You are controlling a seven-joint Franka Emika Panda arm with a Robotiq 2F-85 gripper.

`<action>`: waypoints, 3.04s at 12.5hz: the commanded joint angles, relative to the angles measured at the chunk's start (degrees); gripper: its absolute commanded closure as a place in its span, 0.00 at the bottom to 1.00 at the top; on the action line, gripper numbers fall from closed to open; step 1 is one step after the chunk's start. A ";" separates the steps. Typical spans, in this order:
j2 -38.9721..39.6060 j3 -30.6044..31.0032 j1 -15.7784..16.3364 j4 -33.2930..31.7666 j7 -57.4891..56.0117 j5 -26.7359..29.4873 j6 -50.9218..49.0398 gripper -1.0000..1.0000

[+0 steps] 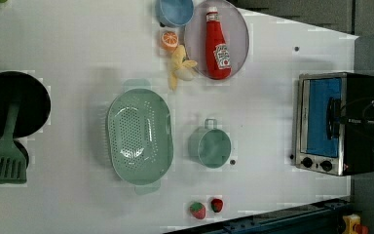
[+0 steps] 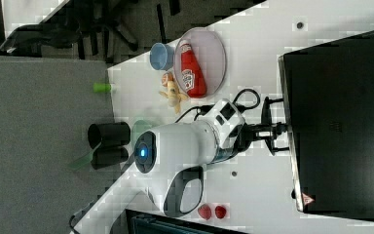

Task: Flap open oven.

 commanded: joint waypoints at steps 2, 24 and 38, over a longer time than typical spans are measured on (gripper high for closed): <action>0.05 0.69 2.35 -0.38 -1.00 -2.79 0.34 0.83; 29.72 9.12 26.45 9.59 70.65 -49.79 -16.36 0.83; 18.28 8.39 27.50 13.13 71.46 -30.62 -15.09 0.83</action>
